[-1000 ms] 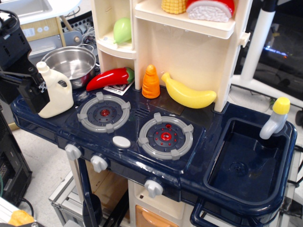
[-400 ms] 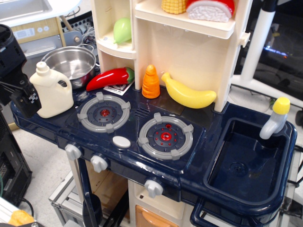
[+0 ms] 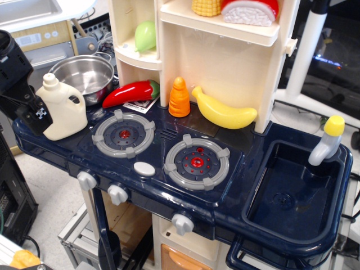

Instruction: Put detergent in sink

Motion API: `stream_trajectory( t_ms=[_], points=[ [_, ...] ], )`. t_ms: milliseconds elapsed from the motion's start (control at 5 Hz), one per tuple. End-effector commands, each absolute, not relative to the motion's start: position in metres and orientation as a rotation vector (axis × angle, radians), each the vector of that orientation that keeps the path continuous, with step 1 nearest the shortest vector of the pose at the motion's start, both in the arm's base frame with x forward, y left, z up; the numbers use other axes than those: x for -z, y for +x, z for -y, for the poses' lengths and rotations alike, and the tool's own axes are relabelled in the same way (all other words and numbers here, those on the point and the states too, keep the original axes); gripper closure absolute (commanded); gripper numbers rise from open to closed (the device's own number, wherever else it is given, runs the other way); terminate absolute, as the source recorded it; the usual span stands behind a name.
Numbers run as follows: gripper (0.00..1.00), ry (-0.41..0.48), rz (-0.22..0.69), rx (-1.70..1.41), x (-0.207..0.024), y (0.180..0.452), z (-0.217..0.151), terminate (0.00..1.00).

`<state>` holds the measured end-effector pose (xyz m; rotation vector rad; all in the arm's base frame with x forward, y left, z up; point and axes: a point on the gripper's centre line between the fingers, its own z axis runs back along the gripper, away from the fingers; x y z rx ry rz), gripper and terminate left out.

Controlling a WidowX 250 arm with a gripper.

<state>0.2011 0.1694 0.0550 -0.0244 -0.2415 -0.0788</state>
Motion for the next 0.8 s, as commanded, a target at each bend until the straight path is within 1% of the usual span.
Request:
stream_trajectory(
  t_ms=[0, 200, 400, 600],
  points=[
    [0.0, -0.023, 0.323, 0.155, -0.063, 0.226, -0.17, 0.0],
    [0.0, -0.051, 0.345, 0.183, -0.064, 0.236, -0.164, 0.0],
    [1.0, -0.087, 0.346, 0.144, -0.066, 0.239, -0.155, 0.0],
    [1.0, -0.117, 0.343, 0.119, -0.075, 0.232, -0.141, 0.0]
  ],
)
